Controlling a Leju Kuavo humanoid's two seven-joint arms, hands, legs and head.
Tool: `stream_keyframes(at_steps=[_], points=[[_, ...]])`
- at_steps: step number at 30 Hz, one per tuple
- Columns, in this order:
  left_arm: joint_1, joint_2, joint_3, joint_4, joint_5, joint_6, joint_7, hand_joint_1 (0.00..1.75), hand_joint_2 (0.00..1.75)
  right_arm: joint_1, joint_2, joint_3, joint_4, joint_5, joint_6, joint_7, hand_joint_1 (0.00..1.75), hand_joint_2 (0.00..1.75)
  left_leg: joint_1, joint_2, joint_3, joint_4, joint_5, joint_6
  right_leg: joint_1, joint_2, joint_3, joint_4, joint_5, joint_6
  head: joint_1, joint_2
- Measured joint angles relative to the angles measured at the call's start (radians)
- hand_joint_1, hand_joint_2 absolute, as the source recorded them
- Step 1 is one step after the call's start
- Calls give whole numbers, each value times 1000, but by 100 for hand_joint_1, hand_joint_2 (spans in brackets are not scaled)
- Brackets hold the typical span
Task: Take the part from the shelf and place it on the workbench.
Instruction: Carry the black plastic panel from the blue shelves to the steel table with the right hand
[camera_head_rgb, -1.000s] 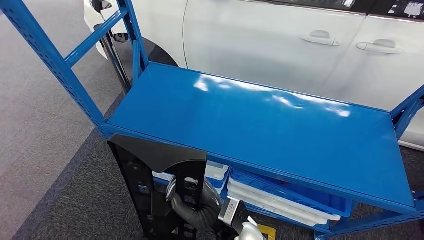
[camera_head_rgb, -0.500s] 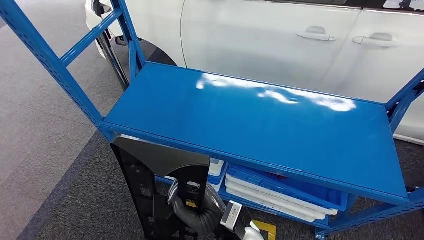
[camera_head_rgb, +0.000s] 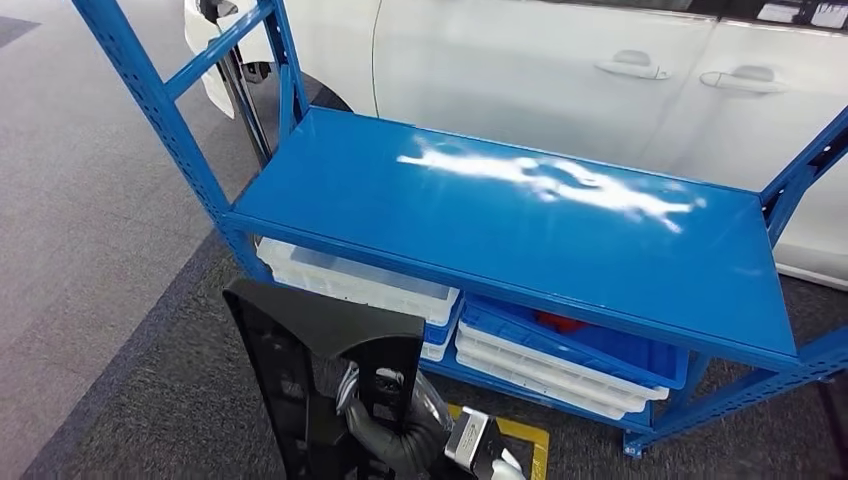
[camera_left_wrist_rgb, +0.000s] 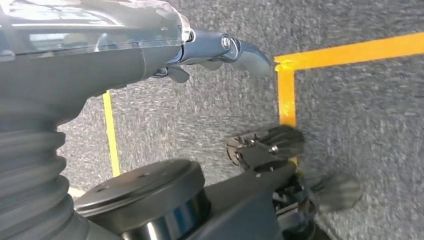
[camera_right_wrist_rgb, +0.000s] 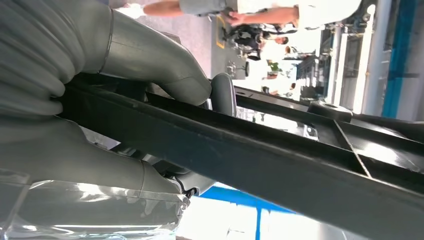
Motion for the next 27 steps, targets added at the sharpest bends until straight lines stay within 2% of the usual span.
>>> stream_keyframes(at_steps=[2,3,4,5,6,7,8,9,10,11,13,14,15,17,18,19,20,21,22,23,24,25,26,27], points=[[-1,0,0,0,-2,-1,-1,0,175,5,-2,-4,-2,0,0,0,136,175,-1,1,-32,1,24,5,-1,1,-33,133,-107,5,0,0],[-1,0,0,0,-3,-2,-1,0,175,7,-3,-6,-2,1,0,-1,136,175,-2,2,-49,3,36,4,-1,1,-40,192,-131,7,0,0],[0,0,0,0,-3,-2,0,0,175,9,-4,-9,-2,1,0,-1,136,175,-2,2,-66,6,47,3,-1,1,-32,225,-131,8,0,0],[0,0,0,0,-3,-3,0,0,175,11,-5,-12,-3,2,0,-2,136,175,-2,2,-83,10,58,1,-1,1,-6,221,-111,8,0,0],[0,-1,0,0,-3,-3,2,0,175,12,-6,-14,-4,3,1,-3,136,175,-2,2,-100,15,67,-1,-1,1,39,181,-86,6,0,0],[-1,-1,0,0,-3,-4,3,0,175,12,-6,-16,-6,6,3,-4,136,175,-2,2,-114,22,75,-5,-1,1,96,114,-72,3,0,0],[-1,-1,0,0,-3,-4,4,0,175,13,-6,-17,-9,10,6,-6,136,175,-3,1,-126,29,81,-9,1,2,155,35,-75,-2,0,0],[-1,-1,0,0,-3,-4,5,0,175,13,-6,-18,-14,13,10,-8,136,175,-4,1,-131,33,87,-14,3,3,196,-24,-85,-8,0,0],[-1,-1,0,0,-3,-4,5,0,175,13,-6,-20,-17,15,14,-9,136,175,-5,0,-133,35,93,-20,5,4,221,-62,-97,-14,0,0],[-2,-2,0,0,-2,-4,5,0,175,14,-6,-21,-19,17,18,-11,136,175,-5,0,-134,34,100,-25,8,4,227,-76,-100,-21,-1,0],[-1,-2,0,0,-1,-3,4,0,175,15,-6,-24,-21,19,22,-12,136,175,-2,-1,-139,37,104,-37,7,2,215,-78,-82,-36,-1,0],[0,-2,0,0,0,-2,3,0,175,16,-6,-25,-21,20,23,-12,136,175,-1,-2,-146,52,82,-43,5,-1,206,-80,-71,-44,-1,0],[2,-2,0,0,0,-2,2,0,175,16,-6,-26,-21,21,24,-13,136,175,1,-2,-159,86,40,-48,3,-3,194,-82,-58,-51,-1,0],[3,-2,0,0,0,-1,-2,0,175,16,-6,-27,-20,21,27,-14,136,175,4,-2,-189,205,-65,-56,4,-4,164,-81,-34,-57,-1,0],[3,-2,0,0,1,-2,-3,0,175,17,-6,-29,-19,21,29,-14,136,175,5,-2,-199,267,-96,-60,5,-5,147,-80,-21,-57,-1,0],[3,-2,0,0,1,-2,-4,0,175,17,-6,-30,-17,21,31,-14,136,175,5,-2,-198,310,-102,-61,7,-6,131,-79,-9,-56,-1,0],[3,-2,0,0,1,-2,-4,0,175,18,-6,-32,-16,21,32,-14,136,175,5,-2,-183,321,-86,-61,8,-7,114,-77,2,-55,-1,0],[3,-2,0,0,2,-2,-4,0,175,18,-6,-33,-15,21,33,-15,136,175,5,-2,-150,297,-57,-59,9,-7,99,-76,13,-54,-1,0],[2,-2,0,0,3,-3,-4,0,175,18,-6,-34,-15,21,34,-15,136,175,5,-2,-100,240,-33,-54,10,-8,86,-74,24,-52,-1,0],[0,-2,0,0,3,-4,-4,0,175,19,-6,-35,-15,21,34,-15,136,175,2,-2,-40,159,-28,-48,12,-7,75,-73,33,-49,-1,0],[-3,-2,0,0,3,-5,-4,0,175,19,-6,-36,-15,21,34,-16,136,175,0,-2,11,87,-34,-42,13,-8,69,-72,43,-44,-1,0],[-5,-2,0,0,3,-6,-3,0,175,19,-6,-37,-14,21,34,-16,136,175,-3,-3,45,31,-44,-35,13,-8,66,-73,52,-39,-1,0],[-7,-2,0,-1,3,-7,-2,0,175,19,-6,-38,-14,22,34,-17,136,175,-7,-3,60,1,-52,-30,13,-9,65,-75,62,-33,-1,0],[-7,-2,0,-1,3,-8,0,0,175,19,-6,-39,-14,22,34,-17,136,175,-8,-3,56,-5,-46,-24,12,-10,65,-78,71,-26,-1,0]])
